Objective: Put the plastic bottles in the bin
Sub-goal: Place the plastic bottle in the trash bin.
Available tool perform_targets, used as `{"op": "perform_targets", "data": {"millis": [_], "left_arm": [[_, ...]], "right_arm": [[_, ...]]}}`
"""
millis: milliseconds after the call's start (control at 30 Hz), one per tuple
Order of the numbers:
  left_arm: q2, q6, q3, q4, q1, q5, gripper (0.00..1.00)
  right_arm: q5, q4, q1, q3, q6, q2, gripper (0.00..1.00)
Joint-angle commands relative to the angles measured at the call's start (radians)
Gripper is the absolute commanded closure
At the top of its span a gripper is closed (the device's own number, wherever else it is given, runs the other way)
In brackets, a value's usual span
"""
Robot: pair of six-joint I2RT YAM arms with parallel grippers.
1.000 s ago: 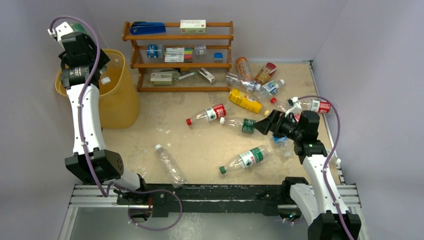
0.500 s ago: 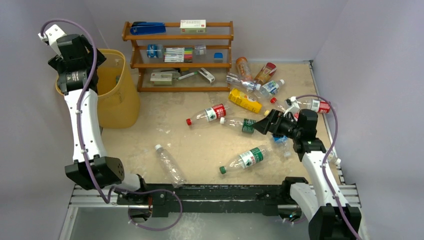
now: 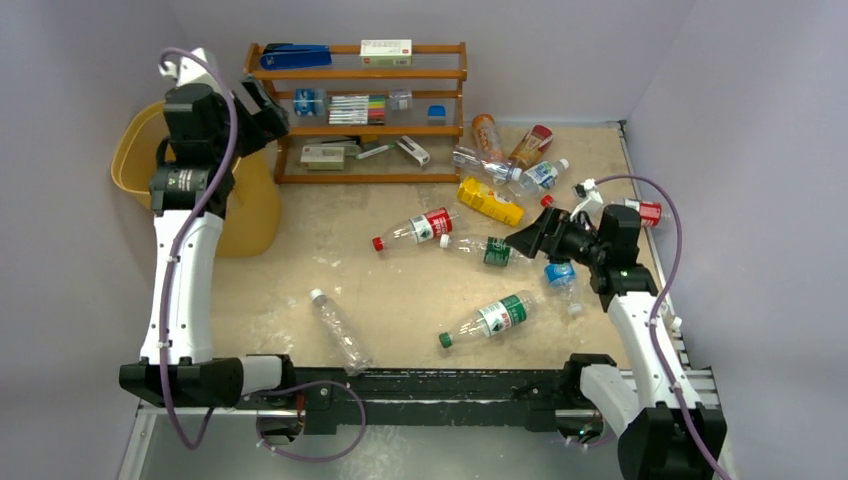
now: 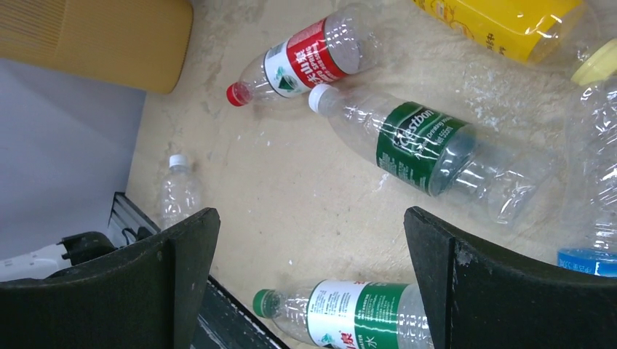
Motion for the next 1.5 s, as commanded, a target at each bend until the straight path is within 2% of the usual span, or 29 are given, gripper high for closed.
{"op": "perform_targets", "data": {"millis": [0,333,500,600,700,833,1067,1333,1467], "left_arm": [[-0.057,-0.031,-0.077,0.065,-0.088,0.139,0.12],[-0.107,-0.006,-0.214,0.1,-0.417,0.113,0.11],[-0.073,0.003,-0.289,0.13,-0.679,0.005,0.11],[-0.017,0.023,-0.305,0.113,-0.864,-0.117,0.11],[0.019,0.015,-0.344,0.106,-0.979,-0.188,0.11],[0.005,-0.007,-0.435,0.126,-1.031,-0.189,0.11],[-0.079,-0.061,-0.558,0.135,-1.036,-0.16,0.11],[-0.049,-0.081,-0.571,0.11,-1.034,-0.187,0.1],[-0.005,-0.112,-0.551,0.089,-1.033,-0.194,0.1]], "right_arm": [[0.007,-0.037,0.002,0.068,-0.015,-0.03,0.0],[0.063,-0.071,0.001,0.105,0.017,-0.086,0.0],[0.135,-0.105,0.001,0.122,0.043,-0.103,0.0],[0.177,-0.133,0.001,0.131,0.062,-0.105,0.0],[0.186,-0.138,0.001,0.133,0.088,-0.102,0.0],[0.16,-0.137,0.001,0.147,0.107,-0.078,0.0],[0.115,-0.176,0.001,0.154,0.082,-0.034,0.0],[0.103,-0.112,0.001,0.192,0.097,0.052,0.0],[0.064,-0.174,0.001,0.283,0.111,0.123,0.0]]}}
